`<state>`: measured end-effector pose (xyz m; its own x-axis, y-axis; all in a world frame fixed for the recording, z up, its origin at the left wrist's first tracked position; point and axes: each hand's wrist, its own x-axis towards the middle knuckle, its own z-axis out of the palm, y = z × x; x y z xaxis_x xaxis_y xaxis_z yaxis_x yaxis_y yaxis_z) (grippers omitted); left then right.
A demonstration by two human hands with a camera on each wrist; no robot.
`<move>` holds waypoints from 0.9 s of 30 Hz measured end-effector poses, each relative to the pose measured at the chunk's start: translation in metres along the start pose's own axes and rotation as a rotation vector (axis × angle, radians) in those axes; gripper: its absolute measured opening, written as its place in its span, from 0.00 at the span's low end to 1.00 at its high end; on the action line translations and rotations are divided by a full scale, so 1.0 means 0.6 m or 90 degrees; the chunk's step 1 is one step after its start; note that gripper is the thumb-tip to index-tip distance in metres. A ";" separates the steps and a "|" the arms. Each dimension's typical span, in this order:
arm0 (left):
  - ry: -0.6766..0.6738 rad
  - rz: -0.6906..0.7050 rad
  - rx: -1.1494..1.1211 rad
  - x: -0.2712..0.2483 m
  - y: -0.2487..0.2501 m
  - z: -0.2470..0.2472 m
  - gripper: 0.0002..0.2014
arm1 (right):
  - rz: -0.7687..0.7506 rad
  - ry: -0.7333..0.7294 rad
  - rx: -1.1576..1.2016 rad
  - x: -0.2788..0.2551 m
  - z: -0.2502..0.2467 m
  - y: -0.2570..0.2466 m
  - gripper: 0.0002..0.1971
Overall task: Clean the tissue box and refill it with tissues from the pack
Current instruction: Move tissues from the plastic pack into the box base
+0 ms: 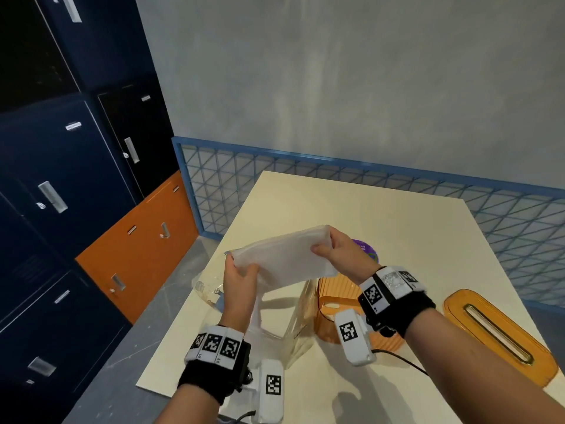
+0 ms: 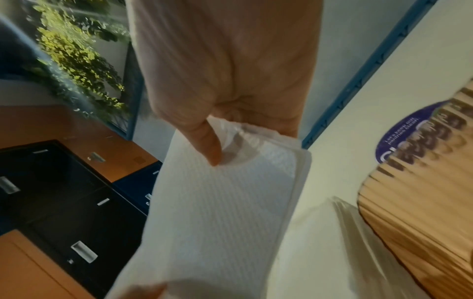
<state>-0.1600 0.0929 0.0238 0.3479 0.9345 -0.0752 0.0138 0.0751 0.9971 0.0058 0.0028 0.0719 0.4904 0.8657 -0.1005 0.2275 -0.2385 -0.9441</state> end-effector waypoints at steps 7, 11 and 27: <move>-0.001 0.014 0.085 -0.011 -0.050 -0.007 0.16 | 0.080 0.053 -0.022 -0.006 0.046 0.078 0.20; -0.038 0.012 0.097 -0.017 -0.064 -0.003 0.16 | 0.083 0.082 -0.042 -0.004 0.055 0.090 0.24; -0.063 0.053 0.170 -0.003 -0.066 0.005 0.06 | 0.089 0.084 -0.044 0.006 0.048 0.103 0.19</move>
<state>-0.1583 0.0871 -0.0152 0.4472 0.8944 -0.0049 0.2230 -0.1061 0.9690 -0.0026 0.0040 0.0044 0.6263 0.7578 -0.1828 0.2041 -0.3858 -0.8997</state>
